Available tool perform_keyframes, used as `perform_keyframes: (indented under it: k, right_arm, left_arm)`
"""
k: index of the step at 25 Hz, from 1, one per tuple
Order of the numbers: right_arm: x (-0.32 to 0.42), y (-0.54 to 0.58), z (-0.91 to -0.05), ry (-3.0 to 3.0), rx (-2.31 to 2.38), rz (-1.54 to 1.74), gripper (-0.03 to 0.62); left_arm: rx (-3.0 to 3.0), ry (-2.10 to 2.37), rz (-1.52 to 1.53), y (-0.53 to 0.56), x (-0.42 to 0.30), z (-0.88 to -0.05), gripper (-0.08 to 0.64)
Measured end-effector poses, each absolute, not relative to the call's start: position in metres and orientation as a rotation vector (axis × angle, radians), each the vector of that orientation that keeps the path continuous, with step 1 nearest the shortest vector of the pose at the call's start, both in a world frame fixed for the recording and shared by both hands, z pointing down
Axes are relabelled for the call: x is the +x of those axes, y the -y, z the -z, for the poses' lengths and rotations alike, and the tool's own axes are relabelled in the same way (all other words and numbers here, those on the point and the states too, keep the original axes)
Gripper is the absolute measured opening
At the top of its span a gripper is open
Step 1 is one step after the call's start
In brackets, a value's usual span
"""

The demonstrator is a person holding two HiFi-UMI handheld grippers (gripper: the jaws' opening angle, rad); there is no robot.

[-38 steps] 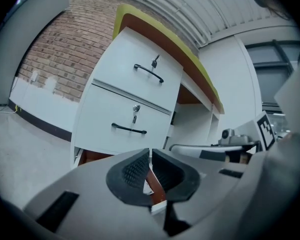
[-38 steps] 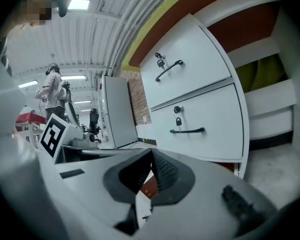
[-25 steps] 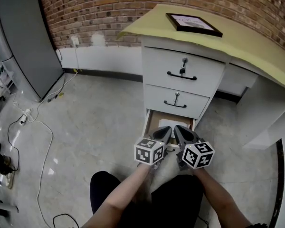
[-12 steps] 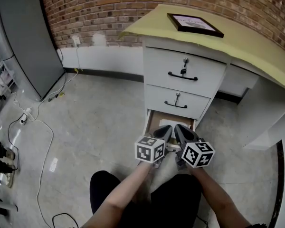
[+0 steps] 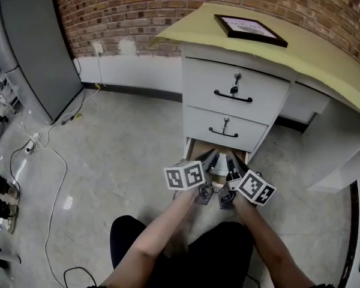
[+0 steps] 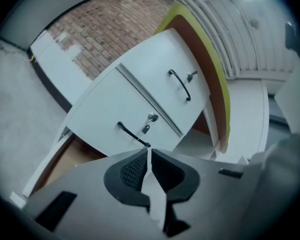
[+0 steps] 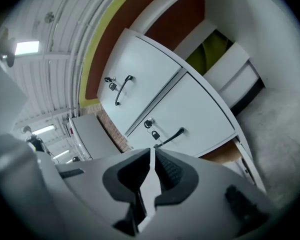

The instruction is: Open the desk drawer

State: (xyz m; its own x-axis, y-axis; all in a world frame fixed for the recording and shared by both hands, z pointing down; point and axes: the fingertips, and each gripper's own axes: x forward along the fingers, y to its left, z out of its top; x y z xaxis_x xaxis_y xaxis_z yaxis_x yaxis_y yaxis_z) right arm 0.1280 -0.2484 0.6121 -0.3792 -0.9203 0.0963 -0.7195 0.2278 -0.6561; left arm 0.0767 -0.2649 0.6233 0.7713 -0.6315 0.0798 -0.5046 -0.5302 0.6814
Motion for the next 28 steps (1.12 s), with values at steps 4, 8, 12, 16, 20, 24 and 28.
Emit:
perform_keyframes:
  k: [4,8,12,16,20,24,28]
  right_arm:
    - [0.128,0.259,-0.615,-2.103,-1.453,1.006,0.092]
    - [0.129,0.268,-0.619,-2.018,-1.4,1.072,0.092]
    - [0.133,0.28,-0.623,-1.955,-1.341,1.127,0.092]
    - [0.138,0.294,-0.63,-1.879,-1.292,1.179,0.092]
    - [0.139,0.308,-0.634,-1.827,-1.25,1.225,0.092]
    - [0.142,0.319,-0.635,-1.774,-1.213,1.249,0.095]
    - [0.149,0.329,-0.641,-1.734,-1.209,1.285,0.097]
  left_arm:
    - [2.069,0.796,0.365,0.283,0.072,-0.628,0.017]
    - [1.964,0.792,0.419,0.298,0.067,-0.639,0.017]
    - [1.861,0.76,0.502,0.313,0.062,-0.644,0.018]
    - [1.828,0.738,0.528,0.326,0.064,-0.644,0.052]
    - [1.784,0.705,0.543,0.339,0.07,-0.643,0.13]
    - [1.739,0.665,0.565,0.349,0.077,-0.642,0.179]
    - [1.714,0.676,0.552,0.359,0.08,-0.65,0.184]
